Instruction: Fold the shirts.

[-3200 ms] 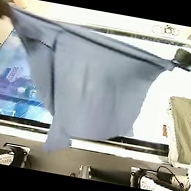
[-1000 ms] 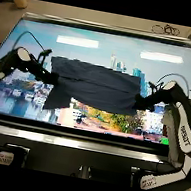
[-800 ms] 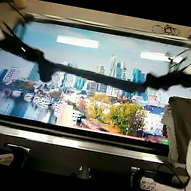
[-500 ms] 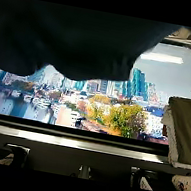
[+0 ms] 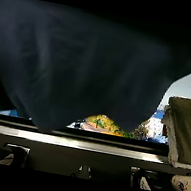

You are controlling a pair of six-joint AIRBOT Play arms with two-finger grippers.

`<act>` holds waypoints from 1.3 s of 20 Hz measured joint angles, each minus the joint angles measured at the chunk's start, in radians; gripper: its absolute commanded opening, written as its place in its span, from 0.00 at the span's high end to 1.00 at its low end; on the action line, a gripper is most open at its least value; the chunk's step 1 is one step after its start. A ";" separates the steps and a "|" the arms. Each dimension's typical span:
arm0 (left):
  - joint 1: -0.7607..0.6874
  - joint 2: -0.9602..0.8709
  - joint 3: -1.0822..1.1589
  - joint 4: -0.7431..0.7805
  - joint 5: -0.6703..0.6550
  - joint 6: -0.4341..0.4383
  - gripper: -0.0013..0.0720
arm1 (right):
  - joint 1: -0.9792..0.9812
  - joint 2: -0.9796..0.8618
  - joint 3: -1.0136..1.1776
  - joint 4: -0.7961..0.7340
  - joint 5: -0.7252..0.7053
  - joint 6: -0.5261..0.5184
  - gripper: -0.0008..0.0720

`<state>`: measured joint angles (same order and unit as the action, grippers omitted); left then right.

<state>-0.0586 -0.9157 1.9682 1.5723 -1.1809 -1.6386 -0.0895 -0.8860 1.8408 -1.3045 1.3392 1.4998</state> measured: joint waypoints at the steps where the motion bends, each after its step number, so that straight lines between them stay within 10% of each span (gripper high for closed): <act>1: 0.000 -0.047 -0.027 0.010 -0.024 0.008 0.95 | 0.000 -0.040 -0.021 -0.005 0.052 0.001 0.96; 5: 0.000 -0.232 -0.209 0.015 -0.036 0.026 0.94 | 0.001 -0.224 -0.196 -0.005 0.097 0.000 0.96; 11: 0.001 -0.544 -0.414 -0.124 0.098 0.032 0.93 | 0.000 -0.544 -0.381 -0.068 -0.203 0.055 0.96; 13: 0.002 -0.619 -0.432 -0.195 0.119 0.034 0.53 | 0.000 -0.604 -0.396 -0.072 -0.272 0.120 0.94; 15: 0.007 -0.665 -0.436 -0.237 0.117 0.034 0.25 | -0.004 -0.636 -0.402 -0.061 -0.325 0.165 0.38; 26: 0.301 -0.616 -0.692 -0.394 -0.083 0.115 0.41 | -0.060 -0.634 -0.483 0.019 0.000 0.069 0.32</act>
<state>0.2428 -1.5322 1.2762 1.1786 -1.2640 -1.5238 -0.1497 -1.5200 1.3575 -1.2854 1.3392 1.5692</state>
